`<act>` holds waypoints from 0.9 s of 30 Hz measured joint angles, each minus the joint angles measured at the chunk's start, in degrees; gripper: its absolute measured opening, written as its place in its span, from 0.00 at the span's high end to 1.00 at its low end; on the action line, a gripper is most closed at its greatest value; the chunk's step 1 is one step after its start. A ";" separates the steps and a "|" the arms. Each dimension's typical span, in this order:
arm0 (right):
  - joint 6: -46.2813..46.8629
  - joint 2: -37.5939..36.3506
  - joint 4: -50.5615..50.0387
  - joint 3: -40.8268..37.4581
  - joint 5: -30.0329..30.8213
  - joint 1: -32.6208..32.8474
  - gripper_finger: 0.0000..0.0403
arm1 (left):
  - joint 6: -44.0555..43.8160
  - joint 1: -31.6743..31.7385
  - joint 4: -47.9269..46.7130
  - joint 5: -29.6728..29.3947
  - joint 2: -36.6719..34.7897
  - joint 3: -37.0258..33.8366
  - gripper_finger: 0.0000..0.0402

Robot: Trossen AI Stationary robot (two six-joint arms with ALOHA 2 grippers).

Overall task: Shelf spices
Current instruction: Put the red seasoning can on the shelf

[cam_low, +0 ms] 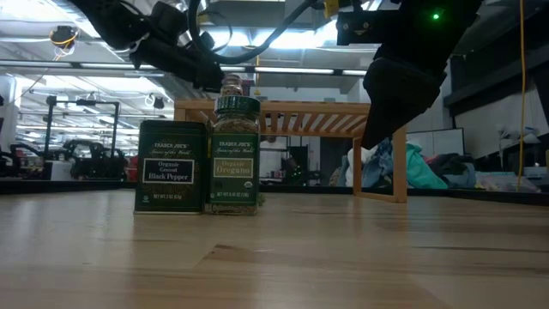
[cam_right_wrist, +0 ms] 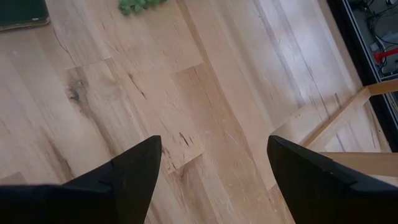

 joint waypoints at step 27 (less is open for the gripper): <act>0.00 0.00 18.61 0.00 -18.05 0.00 0.26 | 5.36 -2.36 -0.03 0.18 0.00 0.00 0.35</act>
